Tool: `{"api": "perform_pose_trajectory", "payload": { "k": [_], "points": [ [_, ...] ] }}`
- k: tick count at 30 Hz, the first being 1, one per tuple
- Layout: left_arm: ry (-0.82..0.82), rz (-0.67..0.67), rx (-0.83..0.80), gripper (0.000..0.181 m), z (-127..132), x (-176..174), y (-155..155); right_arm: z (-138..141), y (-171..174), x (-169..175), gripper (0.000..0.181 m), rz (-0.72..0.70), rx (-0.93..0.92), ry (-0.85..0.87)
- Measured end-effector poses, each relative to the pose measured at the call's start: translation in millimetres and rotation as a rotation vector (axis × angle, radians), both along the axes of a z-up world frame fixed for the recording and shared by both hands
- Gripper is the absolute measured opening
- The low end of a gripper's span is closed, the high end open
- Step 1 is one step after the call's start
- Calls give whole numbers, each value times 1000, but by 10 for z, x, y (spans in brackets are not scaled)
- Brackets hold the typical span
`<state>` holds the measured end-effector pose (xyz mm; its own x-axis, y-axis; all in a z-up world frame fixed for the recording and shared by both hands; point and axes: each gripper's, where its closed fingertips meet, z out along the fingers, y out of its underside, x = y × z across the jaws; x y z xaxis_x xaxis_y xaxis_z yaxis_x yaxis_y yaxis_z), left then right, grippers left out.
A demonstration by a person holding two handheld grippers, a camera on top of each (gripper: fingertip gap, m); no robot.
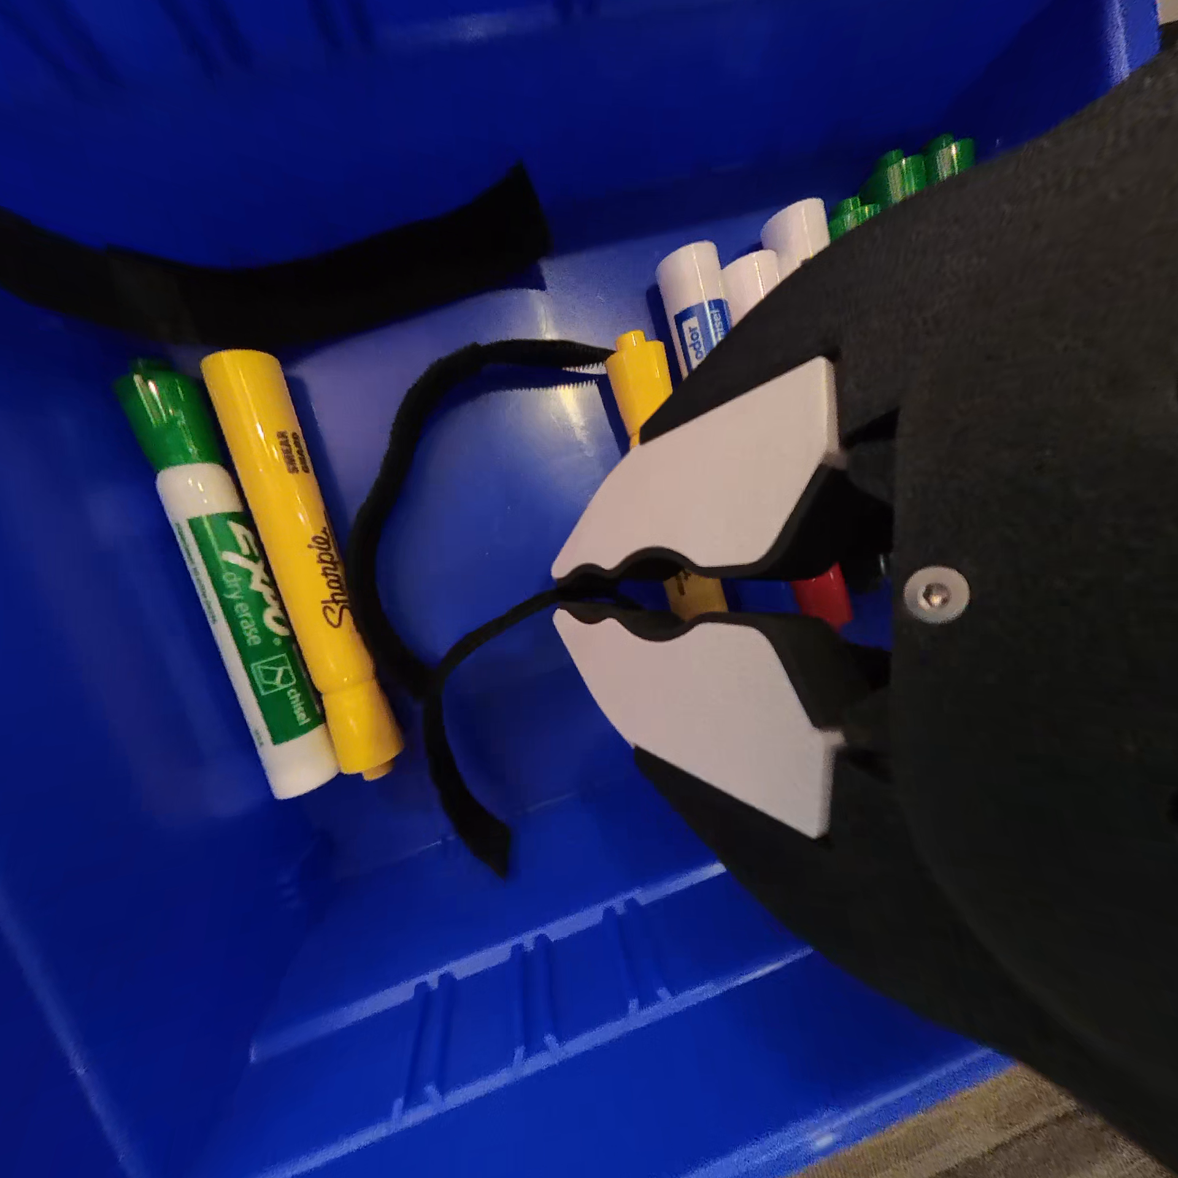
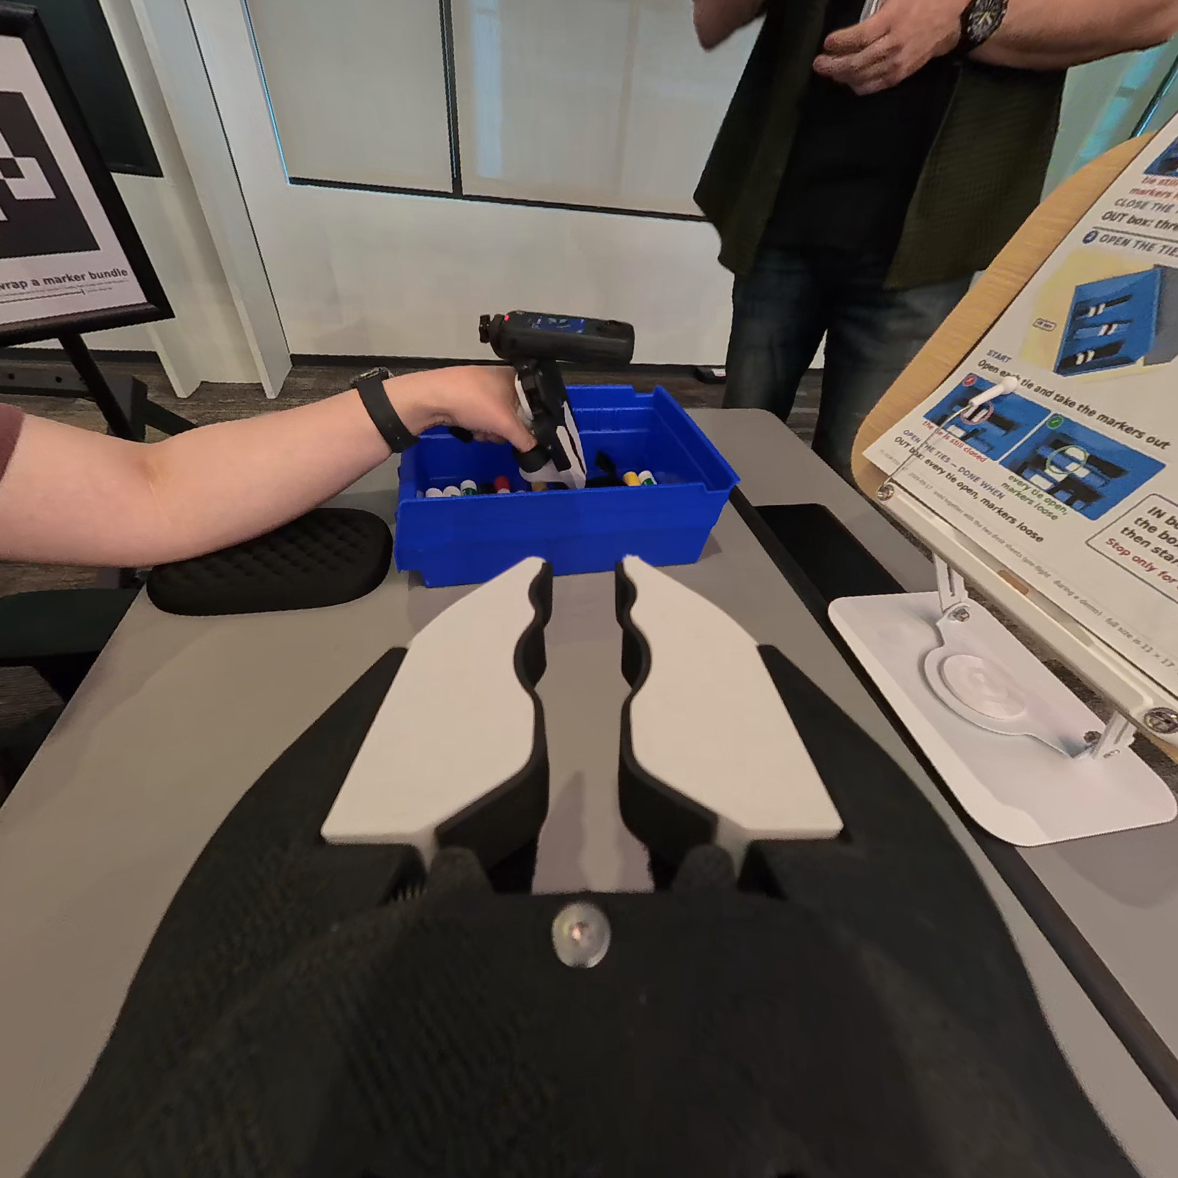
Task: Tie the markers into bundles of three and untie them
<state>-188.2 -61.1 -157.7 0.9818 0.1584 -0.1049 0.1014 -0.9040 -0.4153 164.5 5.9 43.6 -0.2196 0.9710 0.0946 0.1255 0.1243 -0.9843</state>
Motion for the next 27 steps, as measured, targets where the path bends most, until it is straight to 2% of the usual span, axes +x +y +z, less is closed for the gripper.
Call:
{"api": "perform_pose_trajectory", "payload": {
  "k": [3, 6, 10, 12, 16, 20, 23, 27],
  "points": [
    [-10, 22, 25, 16, 59, -20, 2, -33, 2, -6, 20, -2, 7, -19],
    [9, 44, 95, 40, 277, -18, 28, -33, -10, -8, 20, 2, 11, -23],
    [-52, -91, 182, 37, 519, 395, 184, -43, -19, -17, 20, 4, 16, -28],
    [-51, -149, 158, 34, 472, 558, 241, -65, -19, -21, 20, 5, 16, -38],
    [-48, -172, 75, 32, 222, 650, 285, -89, -15, -19, 20, 1, 23, -52],
    [-42, -180, -4, 26, 19, 664, 260, -81, -26, -14, 20, 5, 26, -52],
    [-40, -182, -37, 6, -66, 658, 247, -101, -21, -16, 20, 6, 26, -60],
    [-33, -147, -31, 4, -96, 562, 241, -120, -7, -19, 20, 1, 28, -67]
  ]
}}
